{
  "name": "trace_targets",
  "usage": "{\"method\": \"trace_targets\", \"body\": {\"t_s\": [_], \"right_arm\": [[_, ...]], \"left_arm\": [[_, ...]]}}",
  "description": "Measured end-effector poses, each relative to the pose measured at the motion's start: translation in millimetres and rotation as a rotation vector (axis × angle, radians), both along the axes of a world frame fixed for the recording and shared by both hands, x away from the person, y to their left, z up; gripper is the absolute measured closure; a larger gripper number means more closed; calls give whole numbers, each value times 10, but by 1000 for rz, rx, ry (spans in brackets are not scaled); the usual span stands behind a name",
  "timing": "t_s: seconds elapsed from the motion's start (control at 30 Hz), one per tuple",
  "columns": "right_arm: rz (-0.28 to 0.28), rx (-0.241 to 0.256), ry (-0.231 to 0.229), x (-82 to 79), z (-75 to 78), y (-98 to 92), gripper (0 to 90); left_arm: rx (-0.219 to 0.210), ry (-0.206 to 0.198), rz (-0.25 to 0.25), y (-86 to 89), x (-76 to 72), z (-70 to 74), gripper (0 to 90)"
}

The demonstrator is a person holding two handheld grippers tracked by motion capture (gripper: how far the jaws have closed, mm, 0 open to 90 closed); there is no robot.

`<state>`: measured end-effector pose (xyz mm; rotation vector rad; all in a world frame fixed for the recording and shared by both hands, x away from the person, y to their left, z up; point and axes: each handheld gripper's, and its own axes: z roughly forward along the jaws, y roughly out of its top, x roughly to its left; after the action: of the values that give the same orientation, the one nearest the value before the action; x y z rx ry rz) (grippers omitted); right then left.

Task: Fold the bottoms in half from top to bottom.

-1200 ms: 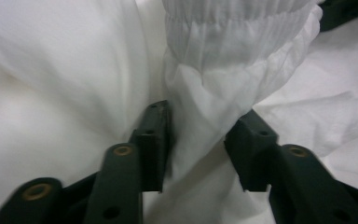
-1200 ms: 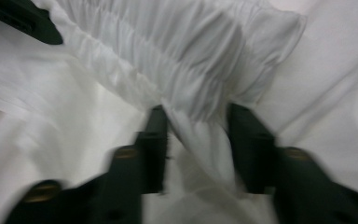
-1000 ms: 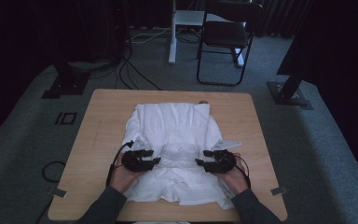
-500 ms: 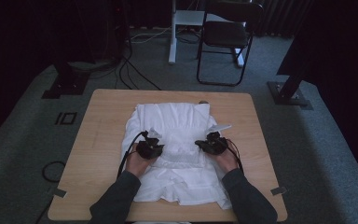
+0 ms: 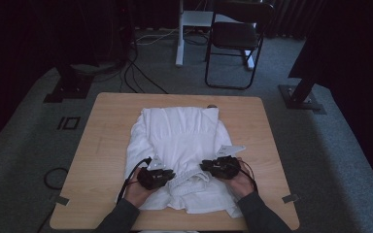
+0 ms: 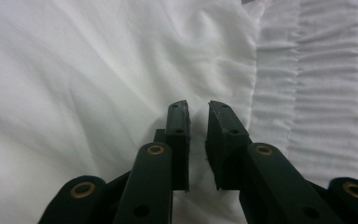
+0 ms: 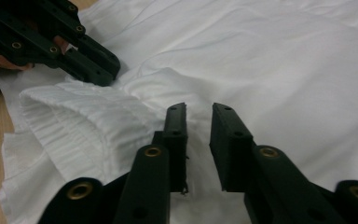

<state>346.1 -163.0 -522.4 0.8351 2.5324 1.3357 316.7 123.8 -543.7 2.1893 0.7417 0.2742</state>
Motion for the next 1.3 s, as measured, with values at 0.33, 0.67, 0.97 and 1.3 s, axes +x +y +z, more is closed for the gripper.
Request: {"method": "trace_targets", "body": {"t_s": [0.33,0.67,0.97,1.3], "right_arm": [[92,-160,64,-273,-239,92,788],[-114,-78,-64,250,71,-29,553],[-263,-84,-6,879,-252,49,486],[-290,-85,-55,673,-407,35,481]], "left_arm": [[-15,33,-21,90,-138,-39,733],[-49,-106,172,232,499,352,602],[-3,-71,270,212,991,70,571],[-76,-3,225,362,898,-120,551]]}}
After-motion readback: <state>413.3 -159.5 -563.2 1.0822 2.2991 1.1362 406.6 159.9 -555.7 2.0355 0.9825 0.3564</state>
